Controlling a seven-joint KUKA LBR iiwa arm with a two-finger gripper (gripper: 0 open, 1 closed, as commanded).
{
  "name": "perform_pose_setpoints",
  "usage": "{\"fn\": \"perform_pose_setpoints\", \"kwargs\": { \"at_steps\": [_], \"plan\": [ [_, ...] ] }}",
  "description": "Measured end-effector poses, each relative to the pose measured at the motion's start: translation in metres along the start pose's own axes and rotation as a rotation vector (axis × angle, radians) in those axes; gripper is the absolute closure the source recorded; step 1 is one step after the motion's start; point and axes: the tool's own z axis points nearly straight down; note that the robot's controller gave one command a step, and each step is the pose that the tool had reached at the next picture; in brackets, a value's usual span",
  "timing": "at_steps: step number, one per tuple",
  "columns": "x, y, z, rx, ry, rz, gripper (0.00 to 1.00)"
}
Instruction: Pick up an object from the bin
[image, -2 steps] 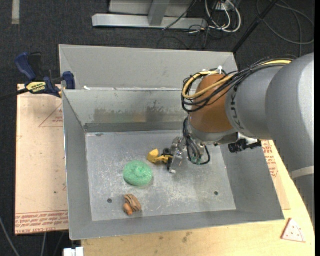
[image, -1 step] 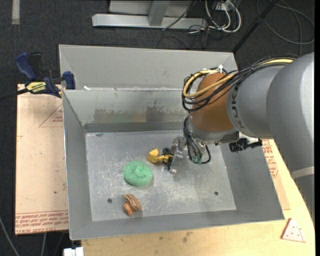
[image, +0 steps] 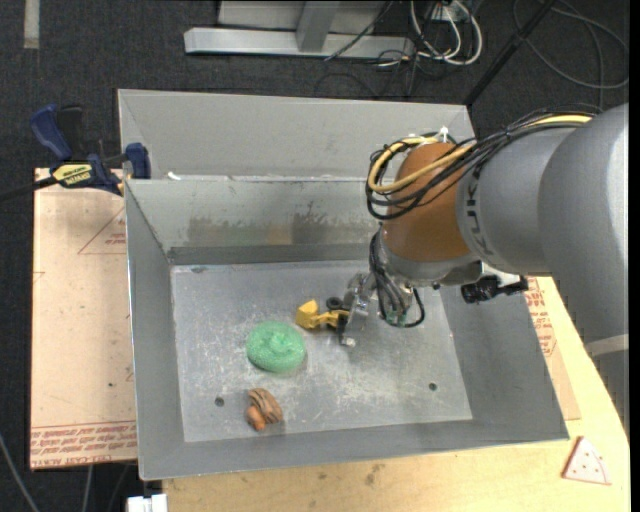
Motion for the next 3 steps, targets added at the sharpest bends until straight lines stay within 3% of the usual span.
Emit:
{"fn": "perform_pose_setpoints", "kwargs": {
  "at_steps": [1, 3],
  "plan": [
    [0.001, -0.001, -0.017, 0.003, 0.006, 0.000, 1.00],
    [-0.001, 0.000, -0.054, -0.001, -0.003, -0.001, 1.00]
  ]
}}
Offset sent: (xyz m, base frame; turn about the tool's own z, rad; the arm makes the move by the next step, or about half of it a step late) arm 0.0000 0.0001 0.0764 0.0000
